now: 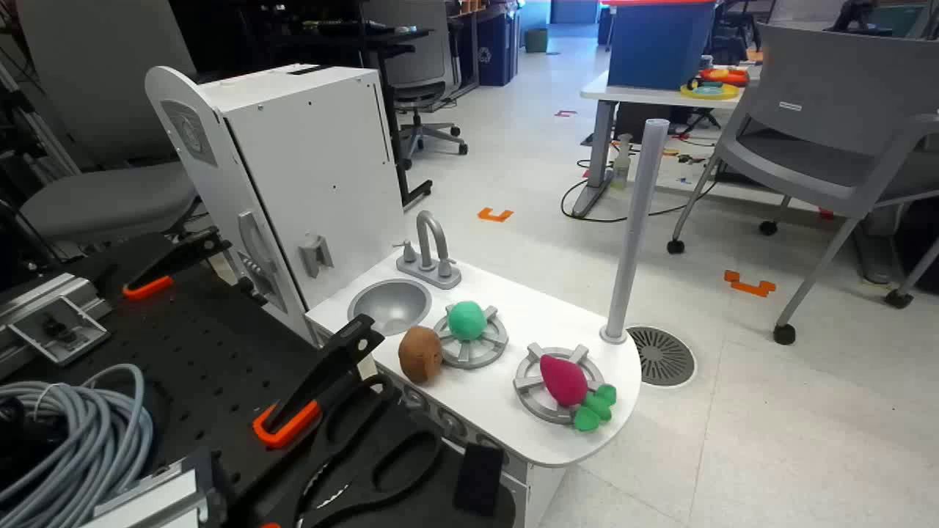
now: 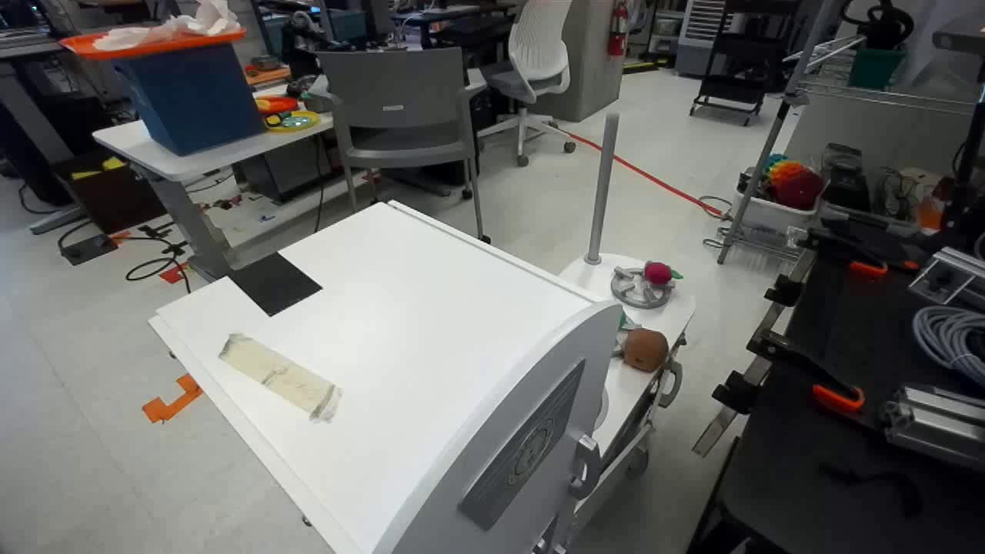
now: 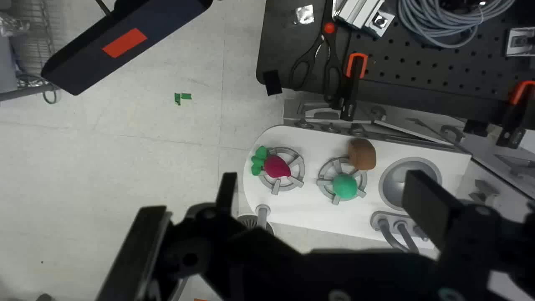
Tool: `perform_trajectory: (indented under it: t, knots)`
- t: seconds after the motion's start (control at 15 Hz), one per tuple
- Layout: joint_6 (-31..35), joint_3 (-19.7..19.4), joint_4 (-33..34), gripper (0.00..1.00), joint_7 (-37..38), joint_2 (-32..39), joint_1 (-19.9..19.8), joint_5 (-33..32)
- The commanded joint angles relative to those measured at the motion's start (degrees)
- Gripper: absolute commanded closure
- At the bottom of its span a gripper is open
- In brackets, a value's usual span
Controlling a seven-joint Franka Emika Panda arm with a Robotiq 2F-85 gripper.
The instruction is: Move the tap nozzle to the left.
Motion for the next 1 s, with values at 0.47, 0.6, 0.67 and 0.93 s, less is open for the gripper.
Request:
perform_trajectory:
  t: [0.47,0.6,0.67,0.93]
  knots:
    - [0.25,1.08,1.44,0.00,1.95,2.47,0.07,0.20]
    - [2.38,2.68,3.20,0.00,4.89,8.58,1.22,0.11]
    - [4.41,3.48,3.55,0.00,6.42,11.37,1.64,0.00]
    - [13.23,8.11,5.77,0.00,13.85,25.44,2.49,-1.55]
